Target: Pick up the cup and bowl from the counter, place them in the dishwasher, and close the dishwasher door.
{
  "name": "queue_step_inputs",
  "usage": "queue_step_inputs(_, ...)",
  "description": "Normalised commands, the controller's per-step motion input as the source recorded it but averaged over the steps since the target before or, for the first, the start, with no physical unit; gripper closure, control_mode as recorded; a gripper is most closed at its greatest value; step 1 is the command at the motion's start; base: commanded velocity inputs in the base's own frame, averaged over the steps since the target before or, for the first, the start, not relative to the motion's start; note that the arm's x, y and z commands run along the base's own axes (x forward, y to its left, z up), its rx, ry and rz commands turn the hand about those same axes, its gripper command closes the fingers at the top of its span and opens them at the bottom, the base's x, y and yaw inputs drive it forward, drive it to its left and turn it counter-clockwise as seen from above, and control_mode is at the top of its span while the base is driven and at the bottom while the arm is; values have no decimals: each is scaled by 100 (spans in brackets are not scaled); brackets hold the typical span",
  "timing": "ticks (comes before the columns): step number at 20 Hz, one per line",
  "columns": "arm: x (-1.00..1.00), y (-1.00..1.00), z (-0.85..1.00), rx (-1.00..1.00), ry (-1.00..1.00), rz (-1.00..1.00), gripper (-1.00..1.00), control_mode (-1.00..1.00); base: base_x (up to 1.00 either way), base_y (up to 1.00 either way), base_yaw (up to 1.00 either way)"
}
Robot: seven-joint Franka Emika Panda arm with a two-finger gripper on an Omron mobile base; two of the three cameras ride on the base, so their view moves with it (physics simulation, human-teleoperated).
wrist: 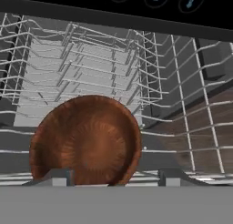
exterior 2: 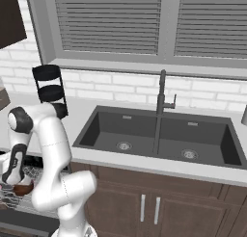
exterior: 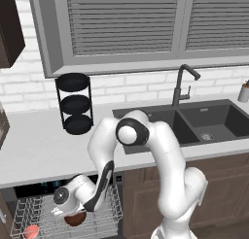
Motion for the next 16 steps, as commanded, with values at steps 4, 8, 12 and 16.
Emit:
queue_step_inputs(4, -29, -13, 56, 14, 2, 1, -100, -100, 0, 0, 0)
queue_step_inputs(8, -48, -31, 88, 33, 2, 7, -100, -100, 0, 0, 0)
queue_step_inputs(12, -69, -19, 71, 18, 4, 11, -100, -100, 0, 0, 0)
queue_step_inputs(16, -46, 0, 63, -3, 42, 12, -100, -100, 0, 0, 0)
